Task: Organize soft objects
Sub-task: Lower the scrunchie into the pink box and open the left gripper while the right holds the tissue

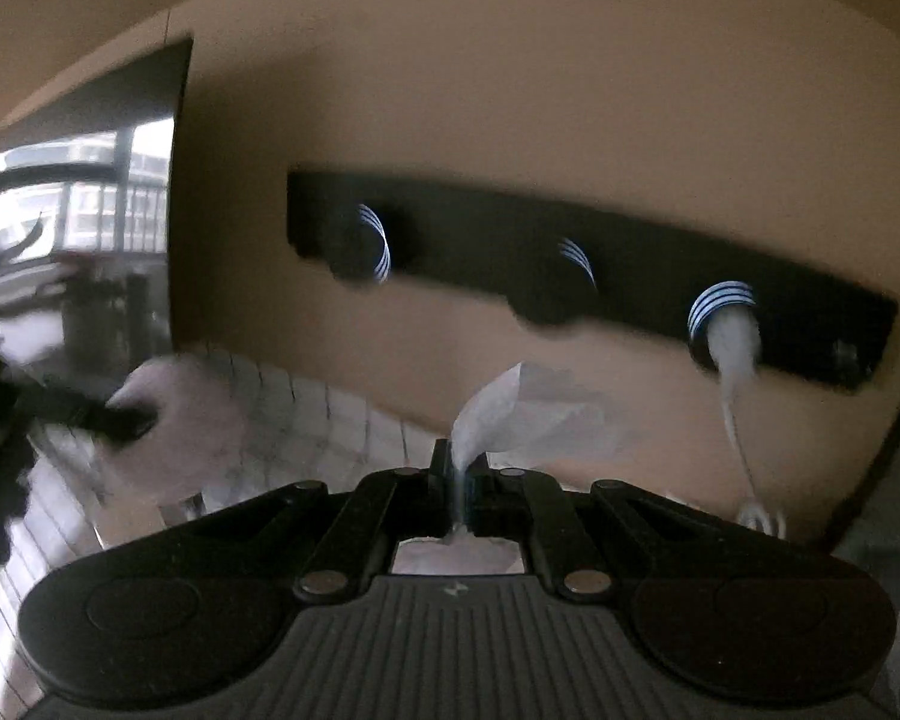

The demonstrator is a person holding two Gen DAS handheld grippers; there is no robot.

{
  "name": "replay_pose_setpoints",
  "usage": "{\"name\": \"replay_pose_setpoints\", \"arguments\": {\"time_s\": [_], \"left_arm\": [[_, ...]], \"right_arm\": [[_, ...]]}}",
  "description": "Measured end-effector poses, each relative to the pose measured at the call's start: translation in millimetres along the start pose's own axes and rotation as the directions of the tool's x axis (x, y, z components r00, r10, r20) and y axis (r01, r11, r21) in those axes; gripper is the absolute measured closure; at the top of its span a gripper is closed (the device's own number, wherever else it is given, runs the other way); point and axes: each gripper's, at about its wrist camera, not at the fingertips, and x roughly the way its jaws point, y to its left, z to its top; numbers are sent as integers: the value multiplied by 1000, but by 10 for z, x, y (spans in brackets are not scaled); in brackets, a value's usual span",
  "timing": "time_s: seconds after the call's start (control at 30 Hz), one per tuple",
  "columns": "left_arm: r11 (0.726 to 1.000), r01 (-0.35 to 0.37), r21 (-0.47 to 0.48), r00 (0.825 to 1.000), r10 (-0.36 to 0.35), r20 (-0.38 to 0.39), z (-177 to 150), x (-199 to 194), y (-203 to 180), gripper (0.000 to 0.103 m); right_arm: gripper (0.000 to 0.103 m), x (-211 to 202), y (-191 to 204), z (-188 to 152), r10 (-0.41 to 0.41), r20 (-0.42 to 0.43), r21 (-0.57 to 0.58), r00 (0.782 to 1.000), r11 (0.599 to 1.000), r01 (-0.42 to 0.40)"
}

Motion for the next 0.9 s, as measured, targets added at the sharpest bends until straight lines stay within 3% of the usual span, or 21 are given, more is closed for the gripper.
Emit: {"name": "replay_pose_setpoints", "arguments": {"time_s": [0.07, 0.13, 0.27, 0.37, 0.43, 0.53, 0.57, 0.63, 0.7, 0.77, 0.8, 0.87, 0.9], "left_arm": [[998, 45, -32, 998, -46, -35, -42, 398, -121, 83], [999, 19, -45, 994, -24, -106, -79, 785, -139, 83], [996, -66, -59, 952, 45, -302, -418, 1548, -93, 82], [995, -96, 4, 931, 91, -354, -687, 1826, -115, 81], [993, -101, 59, 922, 116, -369, -795, 1936, -118, 81], [971, -123, 206, 904, 195, -381, -900, 2069, -284, 79], [981, -83, 176, 907, 147, -394, -922, 2076, -278, 79], [1000, -4, 17, 911, 11, -412, -913, 2064, -157, 72], [995, -55, 81, 911, 83, -404, -910, 2067, -214, 74], [991, -61, 119, 913, 103, -395, -923, 1981, -228, 73], [989, -65, 130, 917, 111, -383, -912, 1930, -236, 74], [997, -20, 72, 928, 45, -369, -849, 1837, -204, 73], [996, -46, 72, 940, 68, -336, -816, 1759, -206, 74]], "right_arm": [[99, 150, -175, -343, 23, -63, 25, 998, 999, -21], [99, 354, -281, -617, 15, -118, 56, 993, 998, -8], [93, 770, -618, -1178, 89, -207, 186, 974, 981, -51], [80, 767, -776, -1496, 68, -224, 241, 972, 971, -13], [63, 652, -817, -1628, 44, -207, 242, 977, 970, 8], [57, 477, -824, -1732, 12, -182, 226, 983, 974, 30], [57, 409, -849, -1751, 7, -184, 228, 983, 973, 35], [56, 345, -863, -1801, -2, -191, 238, 982, 970, 48], [56, 306, -893, -1839, 2, -195, 255, 981, 966, 49], [55, 255, -894, -1850, 10, -199, 271, 980, 961, 45], [55, 265, -884, -1856, 16, -201, 277, 979, 960, 41], [55, 270, -831, -1864, 23, -206, 278, 978, 960, 36], [55, 281, -798, -1857, 24, -208, 275, 978, 961, 35]]}}
